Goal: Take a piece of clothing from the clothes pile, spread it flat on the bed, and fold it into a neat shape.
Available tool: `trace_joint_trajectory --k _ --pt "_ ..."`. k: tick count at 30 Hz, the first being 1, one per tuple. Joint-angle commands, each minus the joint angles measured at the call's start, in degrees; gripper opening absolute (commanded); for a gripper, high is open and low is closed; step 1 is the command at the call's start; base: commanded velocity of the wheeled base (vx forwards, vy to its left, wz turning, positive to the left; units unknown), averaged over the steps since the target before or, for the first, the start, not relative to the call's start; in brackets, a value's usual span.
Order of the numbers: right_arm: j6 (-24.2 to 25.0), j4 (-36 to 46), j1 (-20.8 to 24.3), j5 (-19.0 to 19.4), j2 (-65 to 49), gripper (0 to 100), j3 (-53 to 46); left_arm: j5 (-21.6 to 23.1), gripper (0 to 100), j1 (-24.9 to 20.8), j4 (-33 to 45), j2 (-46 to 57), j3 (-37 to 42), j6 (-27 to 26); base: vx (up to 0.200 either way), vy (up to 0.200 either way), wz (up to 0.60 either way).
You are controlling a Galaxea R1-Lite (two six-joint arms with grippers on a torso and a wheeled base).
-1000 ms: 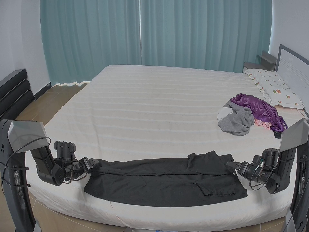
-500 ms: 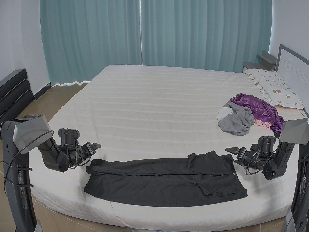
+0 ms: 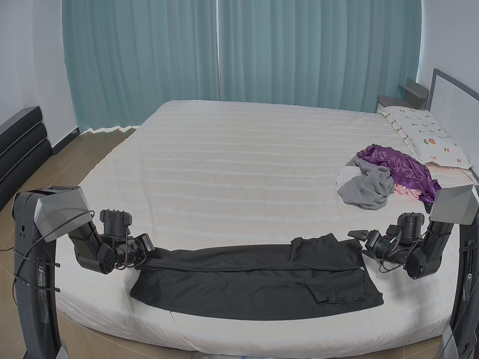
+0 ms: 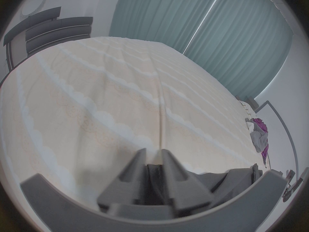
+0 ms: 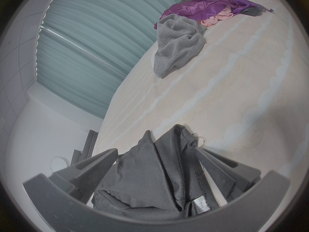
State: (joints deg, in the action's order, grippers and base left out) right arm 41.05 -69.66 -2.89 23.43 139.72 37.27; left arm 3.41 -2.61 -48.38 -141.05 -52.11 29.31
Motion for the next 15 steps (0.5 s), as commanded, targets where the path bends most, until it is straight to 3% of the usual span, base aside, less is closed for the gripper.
trace_joint_trajectory --k 1,8,15 --pt "-0.1 0.0 0.0 0.0 0.2 100 0.0 -0.3 0 0.2 -0.1 -0.4 -0.4 0.4 0.000 0.000 0.00" --pt "-0.1 0.7 0.1 -1.1 0.3 100 0.5 -3.2 0 0.6 -0.7 0.0 -0.8 6.4 0.000 0.000 0.00" --pt "-0.2 0.7 1.0 -3.8 0.6 100 0.9 -3.3 0 0.9 -1.9 -0.2 -0.8 6.5 0.000 0.000 0.00"
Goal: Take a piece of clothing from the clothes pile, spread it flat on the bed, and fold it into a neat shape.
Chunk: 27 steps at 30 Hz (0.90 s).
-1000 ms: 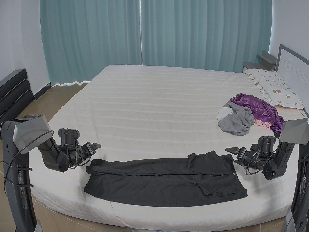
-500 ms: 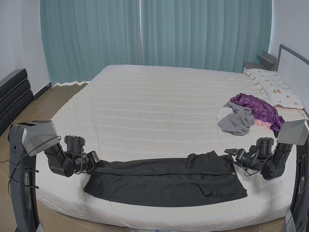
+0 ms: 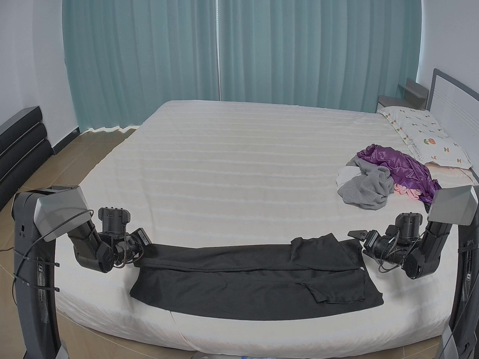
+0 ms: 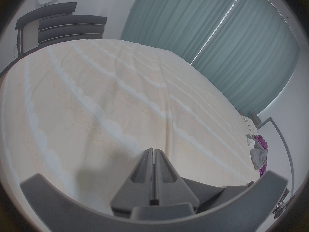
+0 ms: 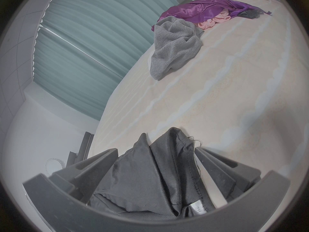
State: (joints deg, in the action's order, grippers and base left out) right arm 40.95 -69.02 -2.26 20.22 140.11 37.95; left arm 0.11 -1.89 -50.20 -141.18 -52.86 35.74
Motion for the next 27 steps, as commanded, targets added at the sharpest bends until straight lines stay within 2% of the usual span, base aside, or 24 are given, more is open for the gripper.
trace_joint_trajectory --k 1,4,9,18,23,24,27 --pt "0.0 0.1 0.3 -0.7 0.3 100 0.2 0.0 0 0.2 -0.1 -0.1 -0.1 0.0 0.000 0.000 0.00" --pt "0.0 0.1 0.5 -1.1 0.3 100 0.3 0.0 0 0.4 -0.1 -0.1 0.1 0.0 0.000 0.000 0.00" --pt "-0.2 1.1 1.1 -6.1 1.7 100 2.0 0.1 0 0.8 -0.2 -0.4 -0.1 0.0 0.000 0.000 0.00" --pt "-0.1 3.4 1.6 -7.0 1.9 100 3.9 0.1 0 0.9 -0.2 -0.5 -0.1 0.0 0.000 0.000 0.00" --pt "-0.5 3.5 1.9 -9.4 3.2 100 5.0 0.0 0 0.9 -0.2 -0.5 -0.1 0.0 0.000 0.000 0.00" --pt "-0.7 3.4 1.9 -9.6 3.4 0 5.0 0.1 0 0.9 -0.2 -0.5 -0.1 0.0 0.000 0.000 0.00" --pt "-1.6 3.5 1.9 -9.6 3.5 0 5.2 0.1 0 0.9 -0.2 -0.5 0.0 0.0 0.000 0.000 0.00"
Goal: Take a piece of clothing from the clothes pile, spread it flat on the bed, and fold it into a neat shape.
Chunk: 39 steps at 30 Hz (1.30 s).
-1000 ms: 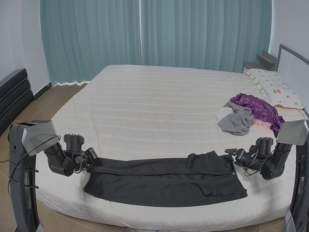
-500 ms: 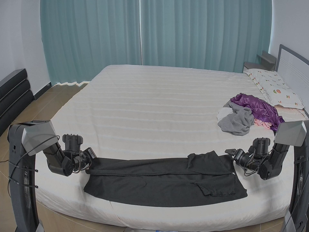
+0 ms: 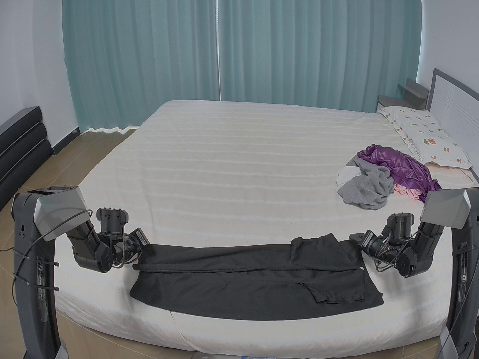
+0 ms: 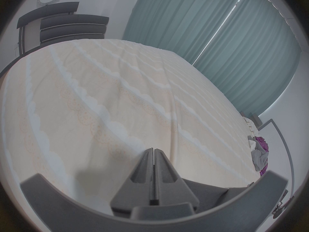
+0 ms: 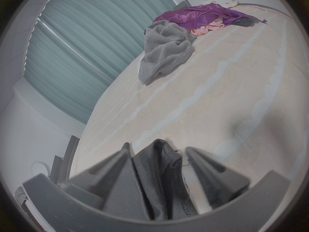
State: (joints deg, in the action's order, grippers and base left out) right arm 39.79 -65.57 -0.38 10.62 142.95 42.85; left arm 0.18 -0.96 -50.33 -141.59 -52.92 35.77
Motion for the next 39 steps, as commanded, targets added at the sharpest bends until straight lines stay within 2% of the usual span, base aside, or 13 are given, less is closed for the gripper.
trace_joint_trajectory --k 1,21,22,23,24,28,33,39 --pt "-0.4 0.1 0.0 0.0 0.7 0 0.3 0.0 0 0.0 0.0 -0.1 0.1 0.0 0.000 0.000 0.00" --pt "-1.0 1.8 -0.9 -1.1 1.1 0 2.6 0.1 0 0.0 0.0 0.1 0.4 0.2 0.000 0.000 0.00" --pt "-1.0 1.8 -0.9 -1.1 1.1 0 2.6 0.1 100 0.0 0.0 0.2 0.4 0.2 0.000 0.000 0.00" --pt "-1.0 1.8 -0.9 -1.1 1.1 0 2.6 0.2 100 0.0 0.0 0.3 0.4 0.3 0.000 0.000 0.00" --pt "-1.0 1.8 -0.9 -1.1 1.1 100 2.6 0.2 100 0.0 0.0 0.3 0.4 0.3 0.000 0.000 0.00" --pt "0.1 1.6 -0.9 -0.5 -0.3 100 1.4 0.3 100 0.0 -0.1 0.4 0.6 0.5 0.000 0.000 0.00" --pt "3.9 1.1 -1.0 -0.3 -3.6 100 -0.9 0.0 100 0.1 -1.8 1.4 1.3 3.1 0.000 0.000 0.00" --pt "10.0 1.0 -0.9 -0.3 -11.2 100 -7.7 0.7 100 3.5 -4.6 9.5 9.5 3.6 0.000 0.000 0.00"
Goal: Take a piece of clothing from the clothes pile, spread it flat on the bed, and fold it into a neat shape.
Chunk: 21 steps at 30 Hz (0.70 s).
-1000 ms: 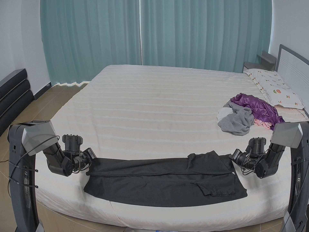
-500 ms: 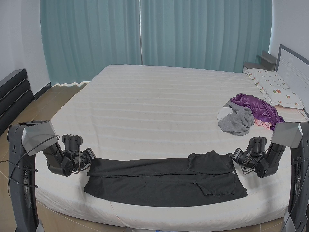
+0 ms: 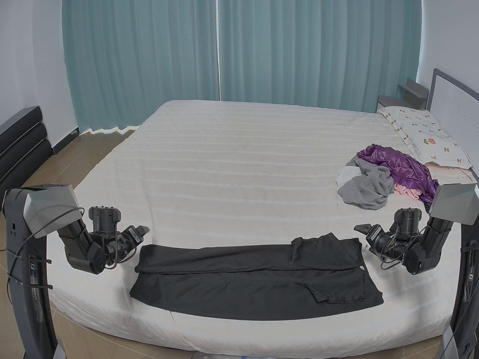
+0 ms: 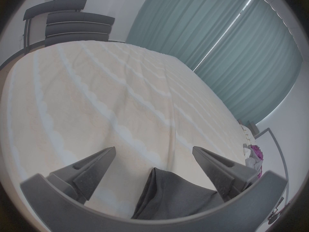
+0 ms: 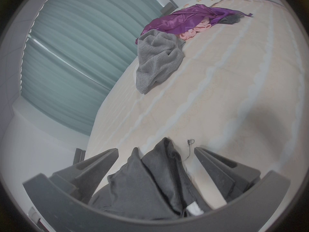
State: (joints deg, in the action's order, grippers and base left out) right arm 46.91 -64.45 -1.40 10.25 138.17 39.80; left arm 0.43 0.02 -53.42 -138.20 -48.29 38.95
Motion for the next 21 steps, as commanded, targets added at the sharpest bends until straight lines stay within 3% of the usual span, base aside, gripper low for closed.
trace_joint_trajectory --k 1,7,12,21 --pt "3.4 -0.1 0.1 0.0 -7.5 100 -5.7 0.4 100 3.0 -1.7 6.9 5.8 0.6 0.000 0.000 0.00" --pt "6.8 -1.0 1.6 0.0 -13.0 100 -14.5 0.7 100 3.1 -2.0 13.0 14.5 4.9 0.000 0.000 0.00" --pt "8.6 -7.7 6.4 0.0 -15.4 100 -26.2 5.0 100 0.7 -4.3 18.9 26.4 7.6 0.000 0.000 0.00" --pt "11.0 -22.0 9.3 -0.4 -10.4 100 -34.9 5.1 100 -4.2 -8.4 17.5 34.0 9.5 -0.200 0.000 0.00"
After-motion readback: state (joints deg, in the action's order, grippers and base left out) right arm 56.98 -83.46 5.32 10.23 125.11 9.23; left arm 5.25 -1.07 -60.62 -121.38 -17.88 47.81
